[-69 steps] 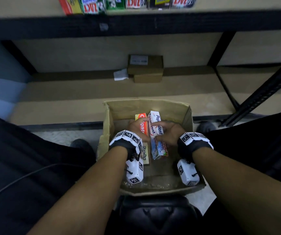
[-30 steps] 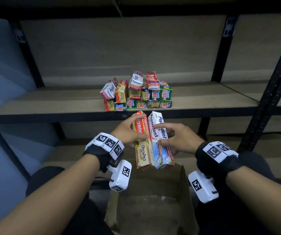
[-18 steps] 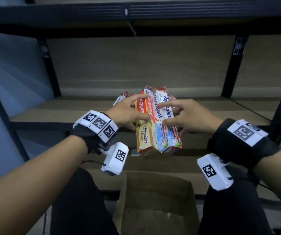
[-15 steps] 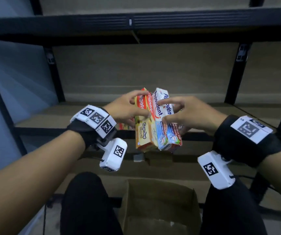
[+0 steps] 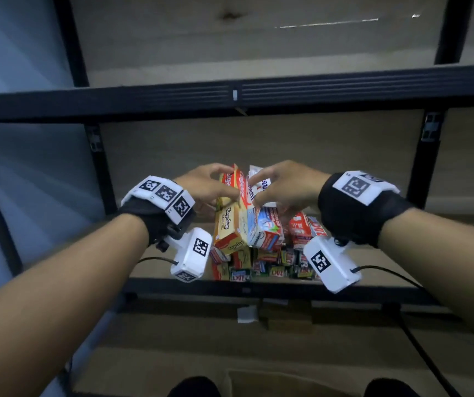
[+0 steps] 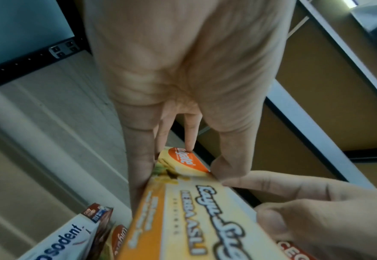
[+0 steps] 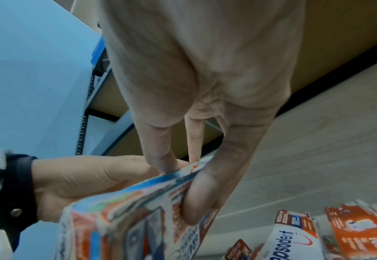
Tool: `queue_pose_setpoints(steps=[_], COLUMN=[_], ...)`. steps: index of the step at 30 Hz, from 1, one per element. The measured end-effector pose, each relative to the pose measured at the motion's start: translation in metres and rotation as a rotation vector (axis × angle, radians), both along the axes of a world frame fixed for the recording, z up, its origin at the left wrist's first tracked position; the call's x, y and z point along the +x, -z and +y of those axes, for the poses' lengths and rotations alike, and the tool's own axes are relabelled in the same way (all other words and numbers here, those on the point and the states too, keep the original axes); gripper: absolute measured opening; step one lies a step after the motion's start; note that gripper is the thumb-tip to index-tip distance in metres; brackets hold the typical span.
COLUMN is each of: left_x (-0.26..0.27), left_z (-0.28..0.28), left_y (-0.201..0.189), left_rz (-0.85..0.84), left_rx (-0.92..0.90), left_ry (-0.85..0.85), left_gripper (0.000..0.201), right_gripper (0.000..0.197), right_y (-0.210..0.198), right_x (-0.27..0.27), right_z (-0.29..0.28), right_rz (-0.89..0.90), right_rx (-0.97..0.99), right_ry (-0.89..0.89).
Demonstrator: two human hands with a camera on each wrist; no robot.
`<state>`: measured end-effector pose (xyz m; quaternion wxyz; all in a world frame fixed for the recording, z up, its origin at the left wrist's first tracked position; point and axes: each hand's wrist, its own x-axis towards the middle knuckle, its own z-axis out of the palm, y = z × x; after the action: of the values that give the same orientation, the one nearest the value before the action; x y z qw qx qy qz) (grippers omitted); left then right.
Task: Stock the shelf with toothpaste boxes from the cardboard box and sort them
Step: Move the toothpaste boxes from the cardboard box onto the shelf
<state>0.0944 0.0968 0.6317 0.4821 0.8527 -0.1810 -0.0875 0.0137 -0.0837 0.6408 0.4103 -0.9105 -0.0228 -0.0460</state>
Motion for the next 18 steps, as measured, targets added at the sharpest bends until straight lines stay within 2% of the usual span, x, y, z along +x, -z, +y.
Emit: queue_pose_setpoints(steps=[8,13,18], left_x=[0.054,0.082,0.101], left_z=[-0.002,-0.011,-0.014], left_y=[0.003,0.004,0.010], left_rz=[0.105,0.095,0.044], left_rx=[-0.006,0.076,0.232], left_ry=[-0.055,-0.092,-0.112], left_gripper=[0.074,0.068,0.073], right_gripper=[0.052,0.055,0.038], right_y=[0.010,0.012,0.019], right_x=[0.057,0.089,0.115], right_z=[0.003,0.005,0.005], right_rz=[0.137,0.181,0.214], right_rx=[0.020,0.000,-0.048], right_ry=[-0.023,-0.008,0.030])
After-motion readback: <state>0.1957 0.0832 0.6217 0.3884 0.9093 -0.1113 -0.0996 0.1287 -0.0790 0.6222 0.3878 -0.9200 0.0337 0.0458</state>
